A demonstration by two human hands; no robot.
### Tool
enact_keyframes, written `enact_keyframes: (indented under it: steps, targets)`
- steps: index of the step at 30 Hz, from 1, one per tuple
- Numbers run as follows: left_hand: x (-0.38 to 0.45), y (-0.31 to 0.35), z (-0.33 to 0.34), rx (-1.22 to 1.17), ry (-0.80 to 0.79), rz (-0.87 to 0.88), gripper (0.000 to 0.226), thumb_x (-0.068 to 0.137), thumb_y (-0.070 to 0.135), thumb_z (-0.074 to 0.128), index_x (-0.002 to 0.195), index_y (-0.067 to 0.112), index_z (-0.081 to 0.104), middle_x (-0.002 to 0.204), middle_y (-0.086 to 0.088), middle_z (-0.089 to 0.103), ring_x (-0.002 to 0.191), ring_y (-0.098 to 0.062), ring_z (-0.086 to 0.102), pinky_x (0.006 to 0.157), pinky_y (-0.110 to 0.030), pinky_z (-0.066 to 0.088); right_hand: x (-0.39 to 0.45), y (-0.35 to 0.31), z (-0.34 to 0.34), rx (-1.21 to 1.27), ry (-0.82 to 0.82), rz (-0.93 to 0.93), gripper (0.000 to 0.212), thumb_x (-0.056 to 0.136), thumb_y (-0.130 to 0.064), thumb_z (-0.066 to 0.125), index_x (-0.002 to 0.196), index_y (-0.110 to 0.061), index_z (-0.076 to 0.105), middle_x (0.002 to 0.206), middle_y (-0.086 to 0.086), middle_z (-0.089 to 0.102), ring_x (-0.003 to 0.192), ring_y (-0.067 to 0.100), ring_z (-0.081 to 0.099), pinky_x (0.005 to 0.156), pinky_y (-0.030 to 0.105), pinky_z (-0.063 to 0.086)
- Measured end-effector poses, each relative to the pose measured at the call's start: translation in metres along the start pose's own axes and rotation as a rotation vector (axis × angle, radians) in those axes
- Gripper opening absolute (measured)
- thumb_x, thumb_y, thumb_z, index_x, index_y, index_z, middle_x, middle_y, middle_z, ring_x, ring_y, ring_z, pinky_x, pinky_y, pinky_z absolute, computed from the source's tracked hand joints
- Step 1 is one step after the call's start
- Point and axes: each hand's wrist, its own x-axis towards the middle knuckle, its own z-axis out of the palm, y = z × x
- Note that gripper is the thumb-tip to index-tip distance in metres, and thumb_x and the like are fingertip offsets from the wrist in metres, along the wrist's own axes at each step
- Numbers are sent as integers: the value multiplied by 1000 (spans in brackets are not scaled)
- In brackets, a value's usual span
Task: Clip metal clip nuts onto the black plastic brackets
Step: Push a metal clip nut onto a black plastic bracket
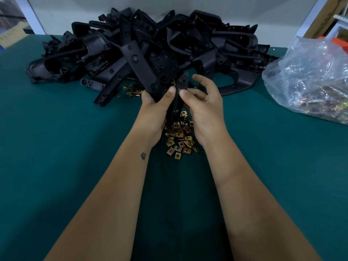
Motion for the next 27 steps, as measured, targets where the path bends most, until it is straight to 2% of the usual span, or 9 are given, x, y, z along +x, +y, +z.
enact_keyframes:
  steps: [4, 7, 10, 13, 15, 17, 20, 24, 27]
  targets:
    - [1, 5, 0, -182, 57, -11, 15, 102, 11, 53, 115, 15, 56, 102, 1, 75, 92, -14, 72, 74, -27, 58, 1, -2, -4, 68, 8, 24, 21, 93, -8, 62, 111, -20, 60, 80, 0, 73, 78, 17, 68, 78, 31, 58]
    - [3, 12, -4, -277, 127, -5, 16, 104, 6, 45, 108, 14, 58, 99, 1, 73, 88, -13, 70, 69, -27, 57, 6, -3, -14, 85, 203, 70, 15, 96, -6, 55, 107, -12, 63, 83, 9, 71, 69, 18, 64, 64, 26, 54]
    - [6, 21, -13, -452, 254, 86, 20, 104, 1, 43, 101, 15, 57, 95, 3, 74, 86, -12, 71, 72, -28, 58, 12, -3, -27, 60, 359, 68, 17, 97, -5, 49, 103, -10, 64, 81, 9, 67, 67, 16, 61, 61, 25, 51]
    - [10, 29, -28, -640, 379, 160, 18, 105, 1, 41, 105, 14, 54, 111, -7, 66, 96, -19, 67, 78, -30, 59, 13, 1, -34, -254, 404, 24, 21, 95, -8, 49, 104, -17, 65, 82, -2, 64, 64, 3, 56, 60, 16, 46]
    - [10, 32, -35, -731, 391, 147, 18, 105, 3, 42, 117, 11, 52, 110, -9, 65, 93, -20, 67, 69, -28, 59, 13, 5, -33, -516, 345, 7, 27, 94, -11, 48, 109, -25, 66, 87, -11, 63, 62, -5, 54, 57, 15, 43]
    - [6, 33, -33, -789, 347, 98, 20, 104, 3, 44, 122, 8, 50, 101, -9, 65, 79, -17, 66, 58, -24, 55, 12, 7, -30, -752, 233, -15, 37, 93, -10, 45, 120, -28, 64, 107, -11, 64, 87, -2, 57, 68, 23, 46]
    - [0, 32, -24, -632, 261, -30, 6, 102, 5, 45, 103, 7, 50, 86, -7, 61, 52, -12, 57, 50, -20, 47, 13, 10, -29, -1049, 49, -82, 53, 92, -5, 43, 139, -26, 52, 142, -2, 50, 130, 21, 39, 98, 33, 35]
    - [-4, 26, -12, -262, 55, -132, 9, 100, 8, 44, 107, 8, 48, 108, -18, 63, 53, -11, 56, 46, -19, 46, 17, 12, -29, -1354, -100, -86, 51, 95, -11, 46, 143, -29, 50, 152, -3, 41, 135, 25, 33, 104, 35, 25]
    - [-3, 23, -6, -247, 21, -79, 17, 101, 3, 43, 97, 14, 56, 95, -6, 75, 84, -19, 73, 57, -26, 56, 18, 13, -30, -1312, -46, -124, 37, 95, -13, 53, 128, -28, 62, 139, -3, 52, 127, 25, 41, 98, 34, 29]
